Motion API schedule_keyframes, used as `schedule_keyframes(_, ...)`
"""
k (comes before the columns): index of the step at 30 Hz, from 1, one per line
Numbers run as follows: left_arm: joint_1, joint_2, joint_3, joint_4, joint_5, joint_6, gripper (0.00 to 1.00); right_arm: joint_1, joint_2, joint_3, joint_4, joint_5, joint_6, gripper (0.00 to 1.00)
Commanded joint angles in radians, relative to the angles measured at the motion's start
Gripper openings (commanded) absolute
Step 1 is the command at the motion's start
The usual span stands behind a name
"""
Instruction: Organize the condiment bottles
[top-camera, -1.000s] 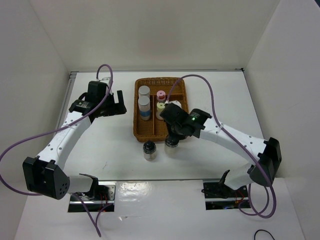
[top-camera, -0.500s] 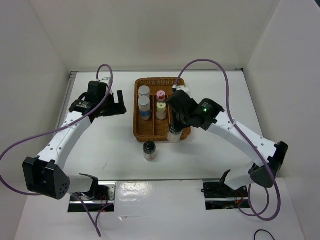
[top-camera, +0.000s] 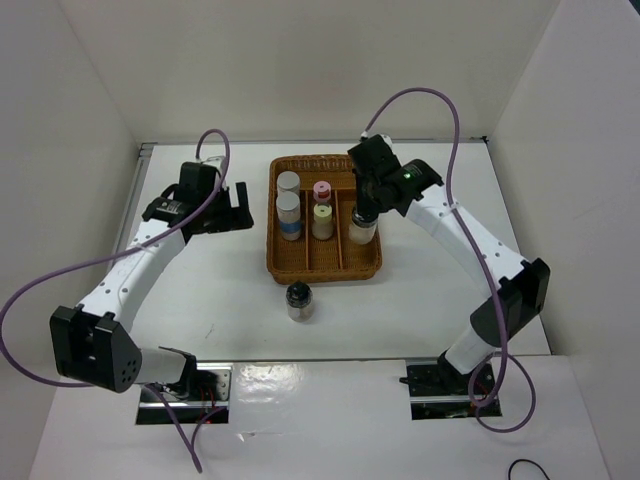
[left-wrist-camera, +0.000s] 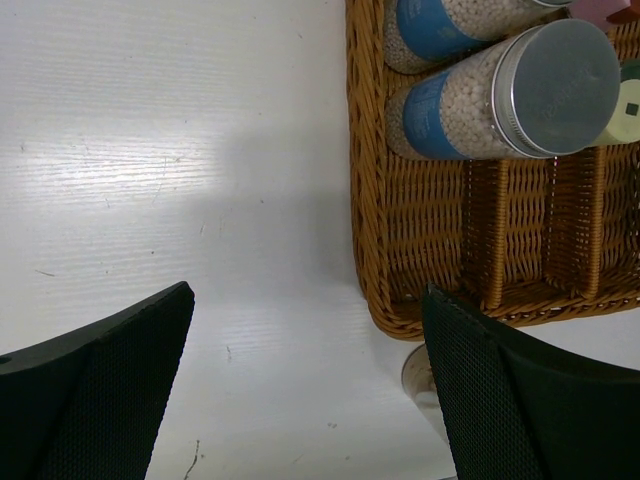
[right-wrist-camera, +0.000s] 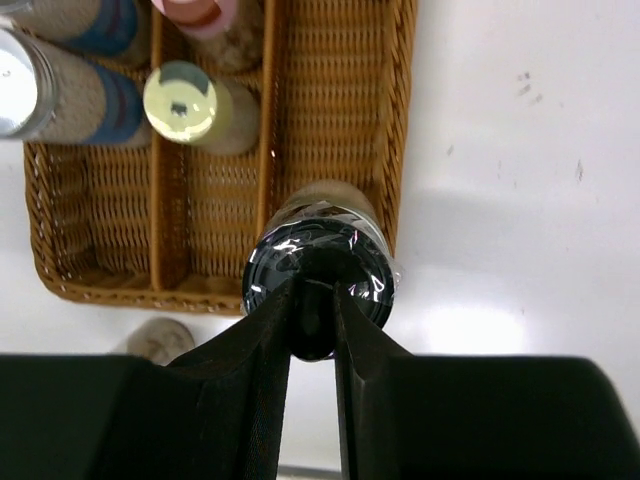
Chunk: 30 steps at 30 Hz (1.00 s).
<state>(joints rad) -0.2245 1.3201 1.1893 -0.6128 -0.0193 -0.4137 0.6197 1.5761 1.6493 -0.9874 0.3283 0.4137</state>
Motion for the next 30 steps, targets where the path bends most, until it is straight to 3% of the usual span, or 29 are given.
schedule_keyframes(1, 0.005, 0.033, 0.018, 0.021, -0.005, 0.029, 1.0, -0.032, 0.054, 0.078, 0.128, -0.011, -0.042, 0.0)
schedule_keyframes(18, 0.094, 0.146, 0.15, 0.061, 0.059, 0.07, 1.0, -0.137, 0.41, 0.354, 0.23, 0.018, -0.107, 0.0)
schedule_keyframes(30, 0.18, 0.183, 0.161, 0.079, 0.116, 0.089, 1.0, -0.146, 0.535, 0.346, 0.309, 0.049, -0.11, 0.0)
